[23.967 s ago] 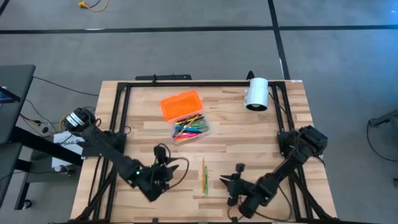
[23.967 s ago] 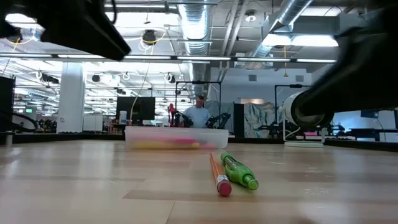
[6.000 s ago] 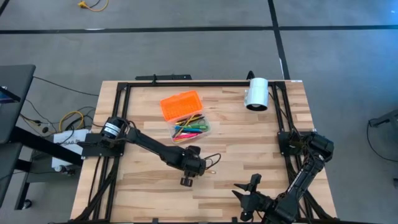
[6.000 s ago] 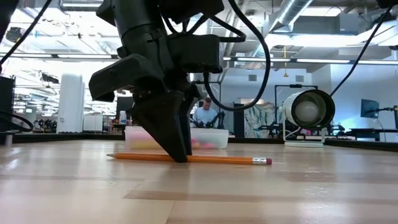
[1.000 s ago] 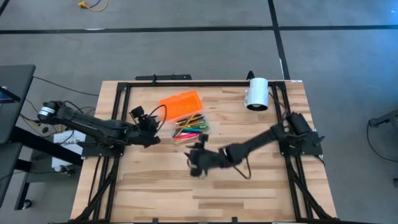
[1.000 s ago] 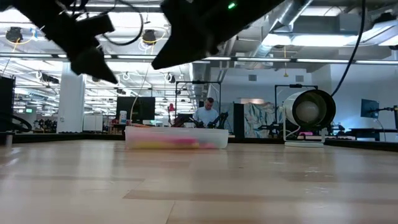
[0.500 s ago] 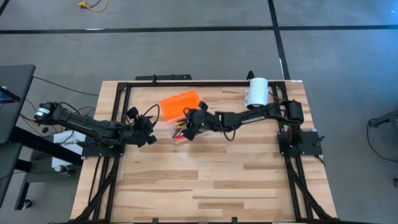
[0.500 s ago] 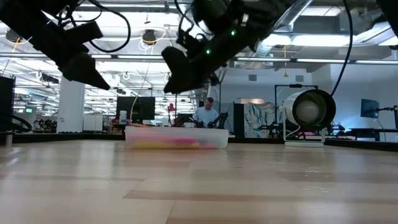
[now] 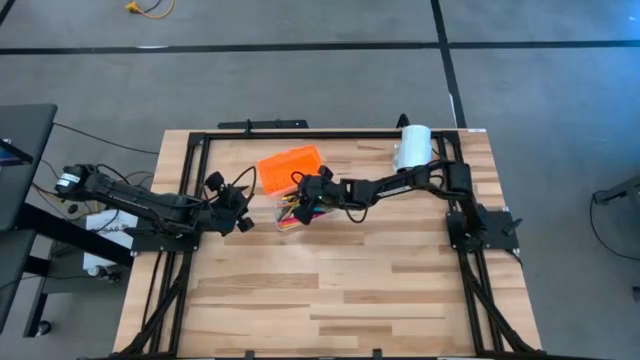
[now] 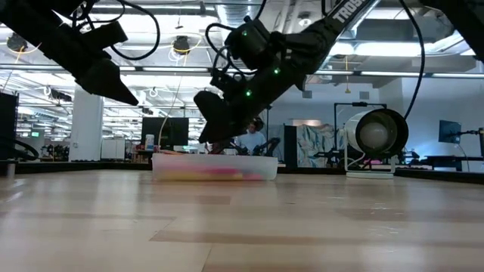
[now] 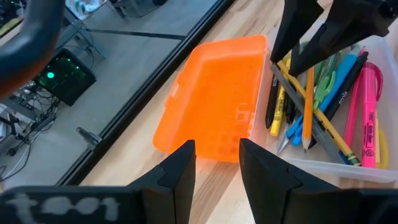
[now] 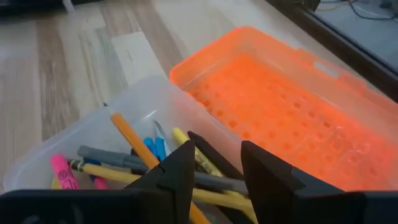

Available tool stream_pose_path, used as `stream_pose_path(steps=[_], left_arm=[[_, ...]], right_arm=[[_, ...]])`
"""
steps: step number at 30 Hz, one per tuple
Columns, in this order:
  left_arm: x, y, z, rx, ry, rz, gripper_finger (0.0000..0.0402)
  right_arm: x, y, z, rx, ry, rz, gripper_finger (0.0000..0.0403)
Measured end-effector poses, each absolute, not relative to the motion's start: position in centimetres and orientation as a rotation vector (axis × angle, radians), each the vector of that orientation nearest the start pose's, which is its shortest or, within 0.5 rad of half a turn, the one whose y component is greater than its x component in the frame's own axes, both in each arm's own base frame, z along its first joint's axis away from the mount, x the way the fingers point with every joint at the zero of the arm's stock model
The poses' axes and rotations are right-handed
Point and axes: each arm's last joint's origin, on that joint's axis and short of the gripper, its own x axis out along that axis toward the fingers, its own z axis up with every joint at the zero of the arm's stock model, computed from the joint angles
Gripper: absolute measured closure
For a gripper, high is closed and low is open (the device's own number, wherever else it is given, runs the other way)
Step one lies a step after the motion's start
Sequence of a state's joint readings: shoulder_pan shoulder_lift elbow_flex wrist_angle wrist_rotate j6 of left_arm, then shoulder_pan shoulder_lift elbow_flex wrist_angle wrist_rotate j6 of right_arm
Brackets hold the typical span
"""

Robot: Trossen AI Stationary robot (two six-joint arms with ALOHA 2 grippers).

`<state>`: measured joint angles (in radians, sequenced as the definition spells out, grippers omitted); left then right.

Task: Pick & place school supplies into a supply box
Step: Adjust the supply box

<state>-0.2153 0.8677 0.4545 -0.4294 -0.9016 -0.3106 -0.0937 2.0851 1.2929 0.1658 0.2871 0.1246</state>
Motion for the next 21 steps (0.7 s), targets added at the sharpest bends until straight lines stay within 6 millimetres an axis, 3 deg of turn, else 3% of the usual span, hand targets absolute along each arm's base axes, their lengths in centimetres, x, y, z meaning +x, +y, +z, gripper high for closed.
stream_pose_path(steps=[9, 13, 21], left_arm=[[15.6, -1.1, 19.8, 0.168, 0.613, 0.743, 0.0285], [15.6, -1.1, 19.8, 0.168, 0.613, 0.743, 0.0285], [15.6, -1.1, 19.8, 0.166, 0.614, 0.741, 0.0285]], right_arm=[[43.8, -5.0, 14.3, 0.063, 0.625, -0.416, 0.0278], [43.6, -4.9, 12.9, 0.055, 0.688, -0.415, 0.0278], [43.5, -4.1, 12.3, 0.041, 0.739, -0.395, 0.0278]])
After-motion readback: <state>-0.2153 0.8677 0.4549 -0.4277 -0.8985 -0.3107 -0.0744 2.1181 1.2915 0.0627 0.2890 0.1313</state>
